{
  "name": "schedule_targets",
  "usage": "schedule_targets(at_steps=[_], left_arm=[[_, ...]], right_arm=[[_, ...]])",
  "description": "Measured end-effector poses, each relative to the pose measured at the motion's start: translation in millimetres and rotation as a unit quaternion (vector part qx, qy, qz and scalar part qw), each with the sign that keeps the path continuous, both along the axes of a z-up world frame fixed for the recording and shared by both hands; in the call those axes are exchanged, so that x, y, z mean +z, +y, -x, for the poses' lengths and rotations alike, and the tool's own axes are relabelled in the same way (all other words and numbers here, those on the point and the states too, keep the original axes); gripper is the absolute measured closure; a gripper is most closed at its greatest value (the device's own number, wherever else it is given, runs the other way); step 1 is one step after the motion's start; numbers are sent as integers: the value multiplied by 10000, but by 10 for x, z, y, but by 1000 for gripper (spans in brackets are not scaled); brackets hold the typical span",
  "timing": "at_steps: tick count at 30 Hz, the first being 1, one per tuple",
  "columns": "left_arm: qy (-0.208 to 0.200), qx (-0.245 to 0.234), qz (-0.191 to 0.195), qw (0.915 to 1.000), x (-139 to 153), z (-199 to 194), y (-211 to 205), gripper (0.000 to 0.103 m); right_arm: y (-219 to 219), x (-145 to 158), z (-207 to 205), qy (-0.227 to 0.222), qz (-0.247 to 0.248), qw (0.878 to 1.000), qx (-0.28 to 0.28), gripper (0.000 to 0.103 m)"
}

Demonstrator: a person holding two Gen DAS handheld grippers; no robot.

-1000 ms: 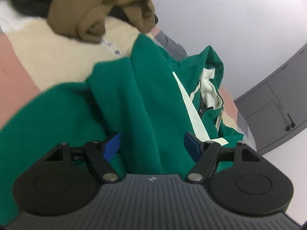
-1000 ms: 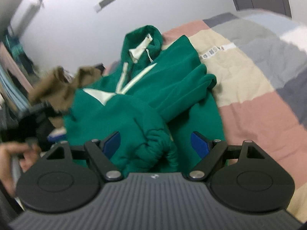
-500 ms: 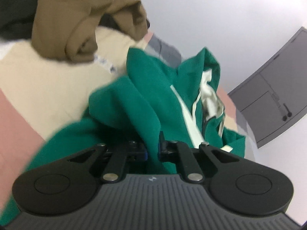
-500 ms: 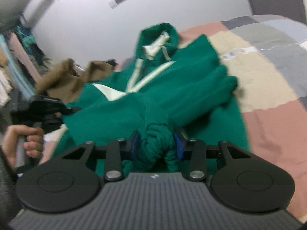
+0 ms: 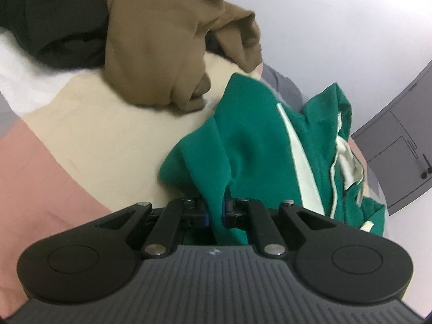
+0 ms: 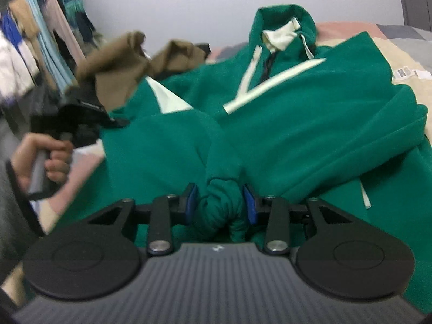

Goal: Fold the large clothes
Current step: 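Fold the held sleeve across the hoodie front with the left gripper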

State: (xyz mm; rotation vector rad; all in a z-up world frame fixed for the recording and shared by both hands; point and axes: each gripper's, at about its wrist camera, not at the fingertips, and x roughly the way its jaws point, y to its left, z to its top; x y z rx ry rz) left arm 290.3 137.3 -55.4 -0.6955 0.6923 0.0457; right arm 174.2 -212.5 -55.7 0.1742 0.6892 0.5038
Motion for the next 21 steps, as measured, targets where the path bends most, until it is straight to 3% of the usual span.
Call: schedule_targets(at_steps=[4, 10, 13, 18, 21], left_arm=[[-130, -56, -305, 9994, -14, 47, -64, 93], [-149, -77, -573, 9982, 76, 106, -160, 92], [-162, -110, -813, 9965, 164, 195, -245, 86], [-313, -104, -1181, 9925, 365, 360, -410, 65], [-418, -159, -1434, 9887, 485, 489, -573, 59]], right_arm=[[11, -153, -55, -9, 73, 10000, -10, 64], [-17, -141, -38, -42, 53, 10000, 6, 64], [-16, -117, 12, -99, 110, 9999, -9, 63], [-51, -48, 104, -227, 156, 9996, -15, 61], [-95, 16, 181, -304, 131, 9994, -55, 54]])
